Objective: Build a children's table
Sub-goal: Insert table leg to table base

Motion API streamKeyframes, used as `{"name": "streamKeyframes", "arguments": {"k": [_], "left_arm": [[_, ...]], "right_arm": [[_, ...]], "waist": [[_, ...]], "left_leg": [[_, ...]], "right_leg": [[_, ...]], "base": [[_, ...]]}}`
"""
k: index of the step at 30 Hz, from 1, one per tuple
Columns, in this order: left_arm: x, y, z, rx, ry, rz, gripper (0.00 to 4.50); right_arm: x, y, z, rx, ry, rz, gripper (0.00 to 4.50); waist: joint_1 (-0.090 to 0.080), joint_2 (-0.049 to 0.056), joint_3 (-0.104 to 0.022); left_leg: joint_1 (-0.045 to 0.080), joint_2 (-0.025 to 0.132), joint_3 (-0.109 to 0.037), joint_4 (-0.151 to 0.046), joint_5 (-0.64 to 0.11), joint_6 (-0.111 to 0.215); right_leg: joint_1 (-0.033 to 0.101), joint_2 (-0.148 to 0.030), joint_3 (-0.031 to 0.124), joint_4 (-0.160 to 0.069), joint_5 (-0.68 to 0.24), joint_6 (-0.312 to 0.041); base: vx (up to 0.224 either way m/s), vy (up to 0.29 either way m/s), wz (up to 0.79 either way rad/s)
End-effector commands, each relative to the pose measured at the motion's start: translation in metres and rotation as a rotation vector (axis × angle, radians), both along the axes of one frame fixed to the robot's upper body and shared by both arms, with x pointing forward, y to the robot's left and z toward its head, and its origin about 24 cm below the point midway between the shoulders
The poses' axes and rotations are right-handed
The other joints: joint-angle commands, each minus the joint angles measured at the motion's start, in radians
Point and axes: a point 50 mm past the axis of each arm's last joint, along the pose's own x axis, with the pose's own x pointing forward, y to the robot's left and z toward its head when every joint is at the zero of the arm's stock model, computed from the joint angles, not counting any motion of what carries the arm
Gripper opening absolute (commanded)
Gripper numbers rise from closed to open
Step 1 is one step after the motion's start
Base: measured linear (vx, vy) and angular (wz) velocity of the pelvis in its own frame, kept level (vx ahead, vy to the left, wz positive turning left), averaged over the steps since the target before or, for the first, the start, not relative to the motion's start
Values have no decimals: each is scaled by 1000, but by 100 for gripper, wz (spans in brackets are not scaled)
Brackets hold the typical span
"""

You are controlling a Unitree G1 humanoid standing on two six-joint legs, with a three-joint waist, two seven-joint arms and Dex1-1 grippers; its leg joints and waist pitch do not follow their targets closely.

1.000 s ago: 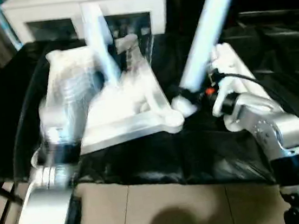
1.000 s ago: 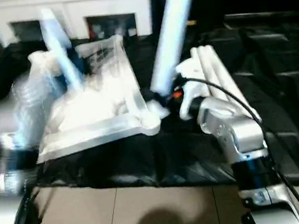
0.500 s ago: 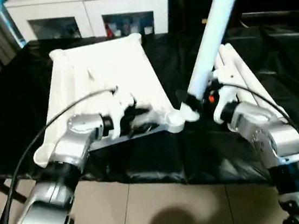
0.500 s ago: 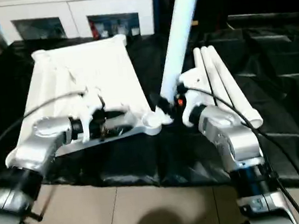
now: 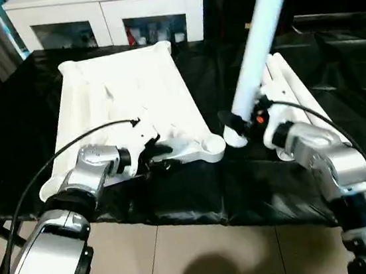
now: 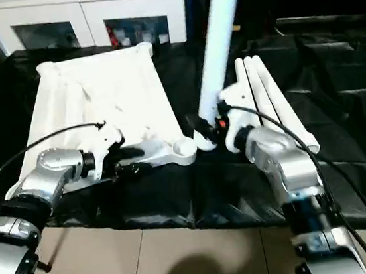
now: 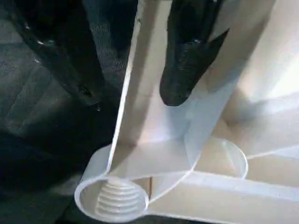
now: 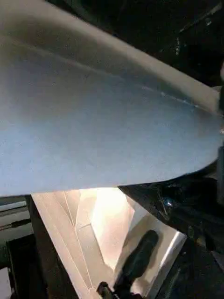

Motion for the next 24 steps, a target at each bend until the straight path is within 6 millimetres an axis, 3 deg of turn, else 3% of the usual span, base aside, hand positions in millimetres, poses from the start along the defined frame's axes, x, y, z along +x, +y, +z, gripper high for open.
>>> {"name": "streamKeyframes", "arguments": {"k": [1,3,10,24], "left_arm": [[4,-1,7,20,-25,-23,186],[5,-1,7,34,-28,-30,173],[4,-1,6,48,-4,-80,96],[3,0,8,57,27,-123,4]], "right_arm": [[3,3,7,-6,-26,21,190],[4,4,8,-11,-27,35,190],[4,10,6,-30,-1,105,190],[9,17,-1,-34,43,177,190]], "waist": [[0,-5,-85],[-1,-11,-84],[0,-8,-83],[2,-8,-85]], "left_leg": [[13,39,-13,-71,-60,33],[13,40,-12,-72,-65,35],[14,41,-12,-71,-62,47],[12,44,-12,-70,-51,55]], "right_leg": [[71,-84,51,-69,1,-250],[72,-84,51,-70,0,-255],[71,-85,51,-71,-5,-260],[72,-87,50,-66,24,-278]], "base": [[0,0,0],[0,0,0],[0,0,0],[0,0,0]]}}
